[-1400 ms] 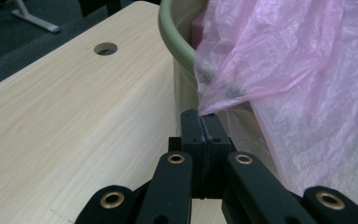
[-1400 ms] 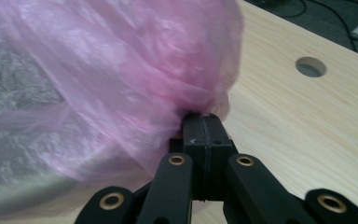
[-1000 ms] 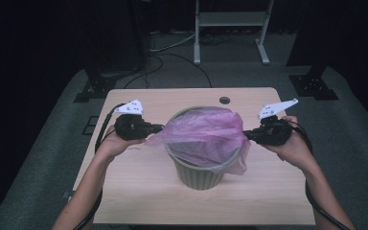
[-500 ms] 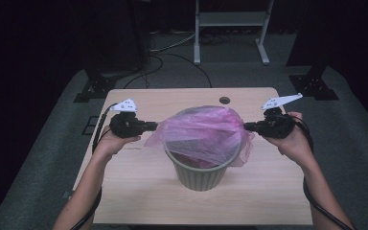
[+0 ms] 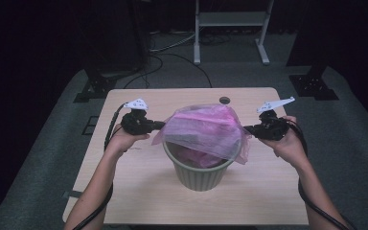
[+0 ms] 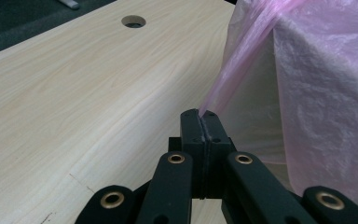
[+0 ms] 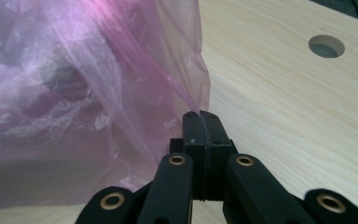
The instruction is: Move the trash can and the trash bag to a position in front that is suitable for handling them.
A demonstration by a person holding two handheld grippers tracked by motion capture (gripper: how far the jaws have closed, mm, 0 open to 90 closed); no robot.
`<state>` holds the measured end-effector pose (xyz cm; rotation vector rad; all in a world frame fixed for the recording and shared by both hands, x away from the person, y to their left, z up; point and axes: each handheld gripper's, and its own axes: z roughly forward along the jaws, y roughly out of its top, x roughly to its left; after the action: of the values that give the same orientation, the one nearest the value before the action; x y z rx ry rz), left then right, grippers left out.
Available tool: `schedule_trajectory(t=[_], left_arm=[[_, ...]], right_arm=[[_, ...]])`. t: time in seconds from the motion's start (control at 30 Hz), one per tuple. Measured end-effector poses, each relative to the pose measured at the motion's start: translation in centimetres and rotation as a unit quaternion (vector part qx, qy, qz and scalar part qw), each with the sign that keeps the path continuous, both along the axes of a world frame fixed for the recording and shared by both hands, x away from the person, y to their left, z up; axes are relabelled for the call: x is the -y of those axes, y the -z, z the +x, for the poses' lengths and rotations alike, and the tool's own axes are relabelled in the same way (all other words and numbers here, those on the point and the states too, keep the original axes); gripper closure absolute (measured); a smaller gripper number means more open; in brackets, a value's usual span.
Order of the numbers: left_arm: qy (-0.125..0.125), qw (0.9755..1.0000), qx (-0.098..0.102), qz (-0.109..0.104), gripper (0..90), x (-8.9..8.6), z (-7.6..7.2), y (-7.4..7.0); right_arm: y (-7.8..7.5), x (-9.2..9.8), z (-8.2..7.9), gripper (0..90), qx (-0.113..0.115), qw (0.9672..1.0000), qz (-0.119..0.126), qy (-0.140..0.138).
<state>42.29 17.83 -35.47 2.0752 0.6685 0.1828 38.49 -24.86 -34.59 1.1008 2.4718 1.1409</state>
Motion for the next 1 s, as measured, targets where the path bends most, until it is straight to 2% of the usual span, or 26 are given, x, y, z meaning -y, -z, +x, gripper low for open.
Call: schedule_trajectory(t=[0.4, 0.63, 0.83, 1.0], left_arm=[[-0.011, 0.9998, -0.013, 0.009, 90.0, 0.8, 0.8, 0.6], [-0.017, 0.9997, -0.014, 0.007, 90.0, 0.9, 0.9, 0.8], [-0.023, 0.9995, -0.011, 0.017, 90.0, 1.3, 1.1, 1.0], [-0.025, 0.9993, -0.015, 0.021, 90.0, 1.6, 1.4, 1.3]], right_arm=[[1.1, -0.9, 0.4, 90.0, -0.015, 0.9995, -0.026, -0.004], [1.5, -0.7, 0.5, 90.0, -0.021, 0.9996, -0.018, -0.003], [1.8, -0.5, 0.6, 90.0, -0.026, 0.9996, -0.01, -0.001], [1.8, -0.6, 0.7, 90.0, -0.024, 0.9996, -0.016, 0.002]])
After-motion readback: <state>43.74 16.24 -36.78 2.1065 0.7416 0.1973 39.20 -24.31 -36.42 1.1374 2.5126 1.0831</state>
